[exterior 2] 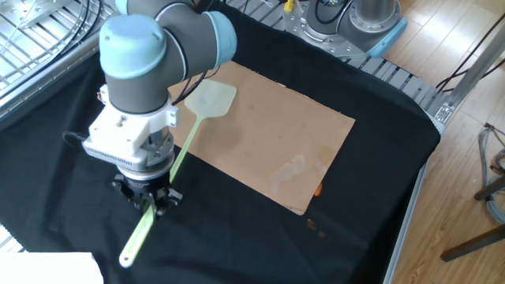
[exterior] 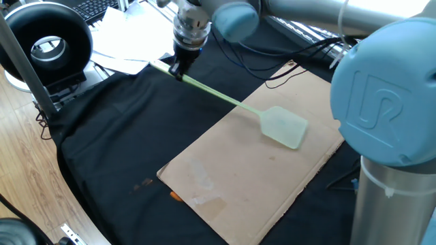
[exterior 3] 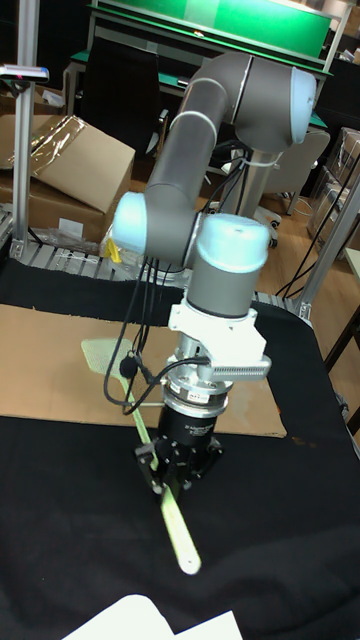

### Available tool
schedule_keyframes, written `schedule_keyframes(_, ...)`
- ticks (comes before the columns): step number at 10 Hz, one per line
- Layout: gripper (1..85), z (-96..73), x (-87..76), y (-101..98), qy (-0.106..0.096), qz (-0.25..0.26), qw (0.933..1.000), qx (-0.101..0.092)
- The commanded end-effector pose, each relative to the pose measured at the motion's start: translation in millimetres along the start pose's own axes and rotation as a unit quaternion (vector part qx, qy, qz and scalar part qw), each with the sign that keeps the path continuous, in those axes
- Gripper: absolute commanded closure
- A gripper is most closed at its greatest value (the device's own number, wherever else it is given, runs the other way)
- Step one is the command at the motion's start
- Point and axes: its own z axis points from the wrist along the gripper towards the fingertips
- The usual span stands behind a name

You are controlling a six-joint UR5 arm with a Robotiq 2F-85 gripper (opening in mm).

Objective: Swat with a flyswatter

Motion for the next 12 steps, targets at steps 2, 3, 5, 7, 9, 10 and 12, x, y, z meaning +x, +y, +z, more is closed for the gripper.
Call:
schedule_keyframes(2,84.3,-8.3,31.5,-14.1,0.072,0.06,0.9956,0.004)
schedule_keyframes(3,84.3,-4.7,30.2,-13.0,0.073,0.087,0.9936,0.002)
schedule_keyframes(5,84.3,-1.0,32.8,-16.0,0.074,0.116,0.9905,-0.002)
schedule_keyframes(7,84.3,-6.9,34.7,0.1,0.083,0.176,0.9801,-0.039)
schedule_keyframes(9,84.3,-8.2,39.4,-11.1,0.081,0.182,0.9796,-0.025)
schedule_keyframes(10,84.3,-7.7,38.6,-16.8,0.074,0.18,0.9806,-0.02)
schedule_keyframes(12,84.0,-9.6,38.6,-21.1,0.069,0.176,0.9818,-0.012)
